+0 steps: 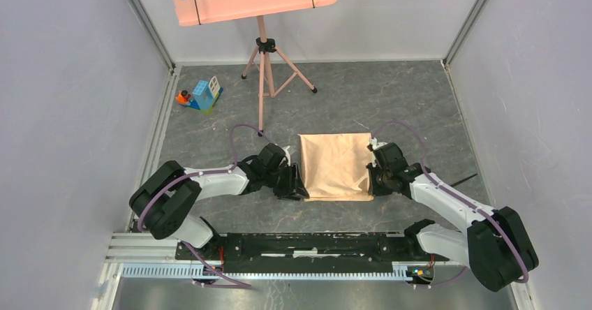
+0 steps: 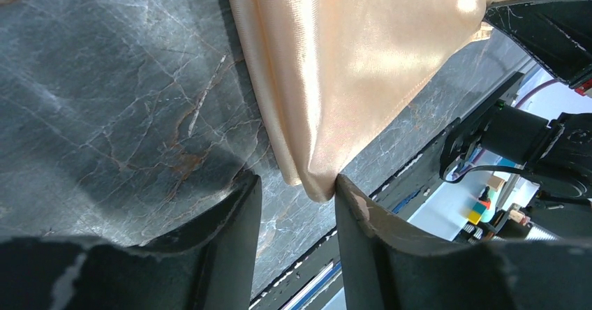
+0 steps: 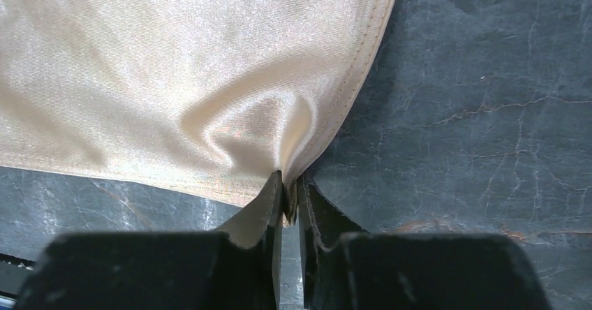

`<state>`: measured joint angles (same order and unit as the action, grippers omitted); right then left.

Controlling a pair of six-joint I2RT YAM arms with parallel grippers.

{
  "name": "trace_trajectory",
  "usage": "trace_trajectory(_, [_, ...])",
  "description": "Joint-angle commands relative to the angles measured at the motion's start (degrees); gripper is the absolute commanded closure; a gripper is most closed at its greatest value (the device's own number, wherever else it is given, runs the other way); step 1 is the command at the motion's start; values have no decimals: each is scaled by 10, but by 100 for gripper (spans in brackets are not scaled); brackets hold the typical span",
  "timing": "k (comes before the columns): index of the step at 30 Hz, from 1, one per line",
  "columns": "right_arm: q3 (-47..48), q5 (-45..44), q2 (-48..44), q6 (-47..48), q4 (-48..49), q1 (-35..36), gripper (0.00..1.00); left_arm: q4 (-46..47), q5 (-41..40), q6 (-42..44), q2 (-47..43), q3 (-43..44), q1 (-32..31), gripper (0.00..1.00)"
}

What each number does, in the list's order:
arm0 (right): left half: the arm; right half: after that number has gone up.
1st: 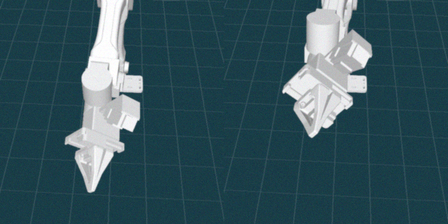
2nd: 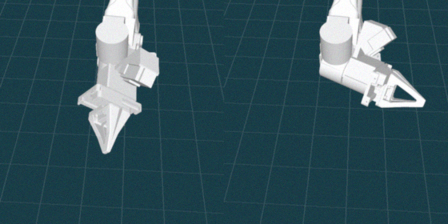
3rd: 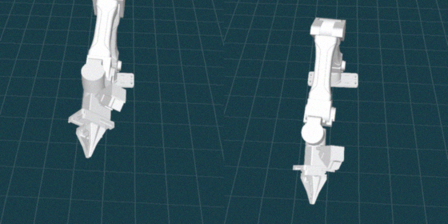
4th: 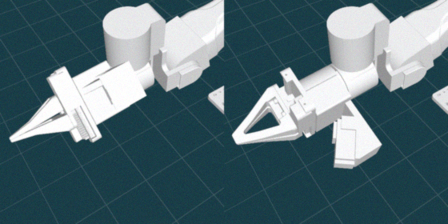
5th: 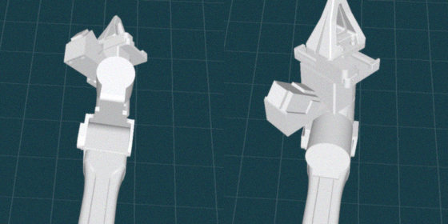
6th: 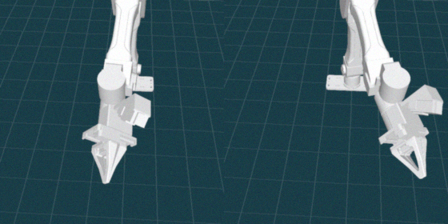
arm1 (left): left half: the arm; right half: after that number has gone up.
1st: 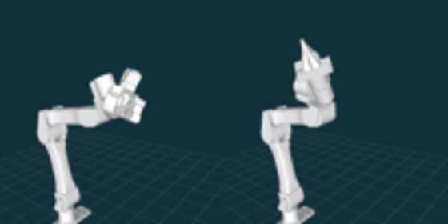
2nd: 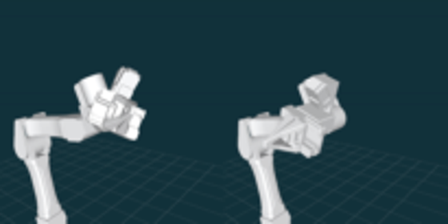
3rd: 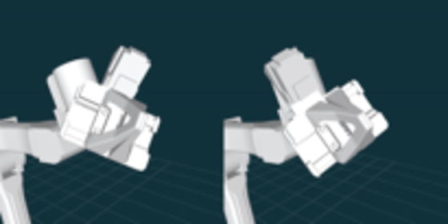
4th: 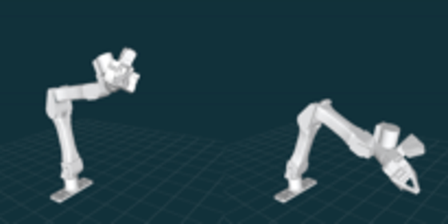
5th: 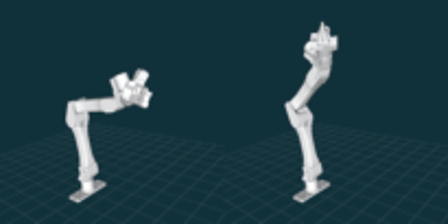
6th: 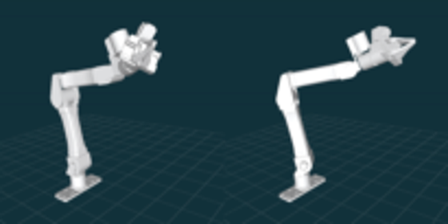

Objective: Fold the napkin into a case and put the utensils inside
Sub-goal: Smooth out the square-folded napkin at the center of the board.

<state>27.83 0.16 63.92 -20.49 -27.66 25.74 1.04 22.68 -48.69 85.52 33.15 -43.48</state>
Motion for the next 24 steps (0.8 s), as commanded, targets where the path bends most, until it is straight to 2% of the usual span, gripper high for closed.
trace_trajectory(1, [-11, -15, 0, -4, -2, 0, 86, 18, -1, -4, -1, -3, 0, 52])
trace_trajectory(3, [-5, -9, 5, -1, -8, 0, 82, 15, 2, -4, -9, -8, 0, 53])
trace_trajectory(9, [39, -28, -21, 10, -61, 0, 54, -42, -13, 6, -63, 0, 0, 42])
trace_trajectory(12, [56, -20, -20, 13, -65, 0, 47, -49, -16, 10, -60, 14, 1, 37])
trace_trajectory(16, [55, -34, -4, 18, -43, 0, 45, -45, -31, 16, -38, 29, 3, 37])
trace_trajectory(18, [37, -38, 9, 20, -25, 0, 45, -35, -42, 18, -17, 26, 3, 42])
trace_trajectory(20, [20, -30, 17, 16, -21, 1, 49, -23, -33, 14, 10, 20, 1, 50])
trace_trajectory(24, [2, -61, -5, 4, -41, 4, 61, 3, -45, 1, 21, -18, -14, 60])
